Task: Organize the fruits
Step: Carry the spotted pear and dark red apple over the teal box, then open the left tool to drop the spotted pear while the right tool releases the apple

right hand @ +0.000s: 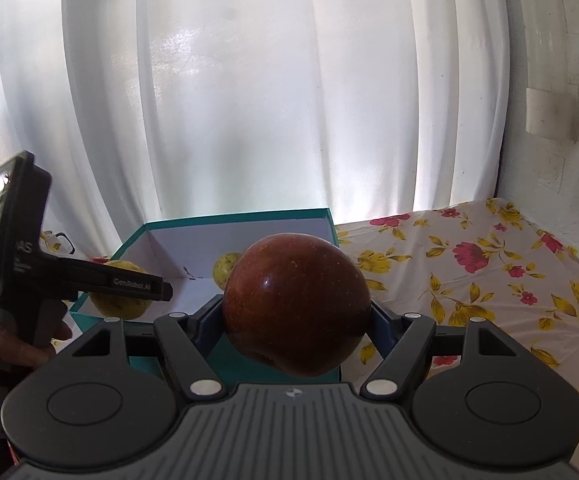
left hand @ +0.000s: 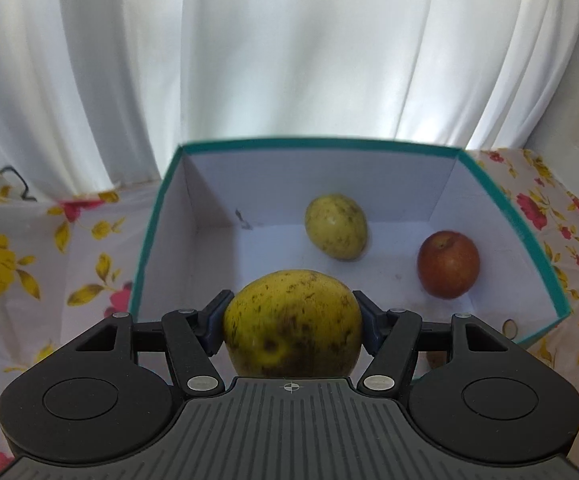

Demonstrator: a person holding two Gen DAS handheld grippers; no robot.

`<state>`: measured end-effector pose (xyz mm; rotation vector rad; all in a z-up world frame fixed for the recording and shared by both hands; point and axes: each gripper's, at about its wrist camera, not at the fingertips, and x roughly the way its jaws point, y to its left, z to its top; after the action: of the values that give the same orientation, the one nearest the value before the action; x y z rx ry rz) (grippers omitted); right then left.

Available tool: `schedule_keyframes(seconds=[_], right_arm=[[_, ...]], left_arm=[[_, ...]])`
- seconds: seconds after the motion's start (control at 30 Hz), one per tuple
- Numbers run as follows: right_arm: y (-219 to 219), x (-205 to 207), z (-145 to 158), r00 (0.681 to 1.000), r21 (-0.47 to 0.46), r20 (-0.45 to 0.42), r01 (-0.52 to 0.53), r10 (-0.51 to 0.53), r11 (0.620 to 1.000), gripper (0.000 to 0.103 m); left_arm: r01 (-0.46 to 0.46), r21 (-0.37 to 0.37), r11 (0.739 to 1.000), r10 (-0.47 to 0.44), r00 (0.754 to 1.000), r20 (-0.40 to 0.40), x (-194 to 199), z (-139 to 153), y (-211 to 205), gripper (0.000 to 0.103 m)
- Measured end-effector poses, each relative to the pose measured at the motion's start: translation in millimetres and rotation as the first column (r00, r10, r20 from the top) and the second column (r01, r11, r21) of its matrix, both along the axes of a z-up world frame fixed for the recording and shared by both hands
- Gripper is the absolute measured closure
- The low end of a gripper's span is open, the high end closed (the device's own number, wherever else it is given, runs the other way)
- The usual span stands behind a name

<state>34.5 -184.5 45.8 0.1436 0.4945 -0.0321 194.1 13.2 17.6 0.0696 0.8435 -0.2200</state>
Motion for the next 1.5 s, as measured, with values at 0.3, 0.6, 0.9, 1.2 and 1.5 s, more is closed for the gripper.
schedule_keyframes(seconds=[0.3, 0.6, 0.9, 1.2, 1.5], right_arm=[[1, 9, -3, 1.000, 0.004, -0.011, 0.004, -0.004, 1.000, 0.030], [3, 17, -5, 1.000, -0.003, -0.029, -0.012, 0.012, 1.000, 0.030], [2, 26, -6, 0.999, -0.001, -0.023, -0.043, 0.043, 0.999, 0.030], [12, 56, -8, 0.998, -0.042, -0.014, -0.063, 0.062, 0.997, 0.030], [22, 100, -42, 0.988, -0.064, -0.142, -0.067, 0.058, 0.996, 0.030]], left_arm=[[-0.026, 0.026, 0.999, 0.028, 0.993, -0.113, 23, -34, 3, 0.035], [-0.026, -0.154, 0.988, 0.015, 0.997, -0.072, 4, 4, 22, 0.020], [-0.179, -0.176, 0.968, 0.209, 0.963, 0.170, -90, 61, 68, 0.006], [-0.268, -0.069, 0.961, 0.271, 0.961, 0.046, -118, 25, 86, 0.006], [-0.177, -0.002, 0.984, 0.177, 0.984, 0.026, -136, 0, 73, 0.006]])
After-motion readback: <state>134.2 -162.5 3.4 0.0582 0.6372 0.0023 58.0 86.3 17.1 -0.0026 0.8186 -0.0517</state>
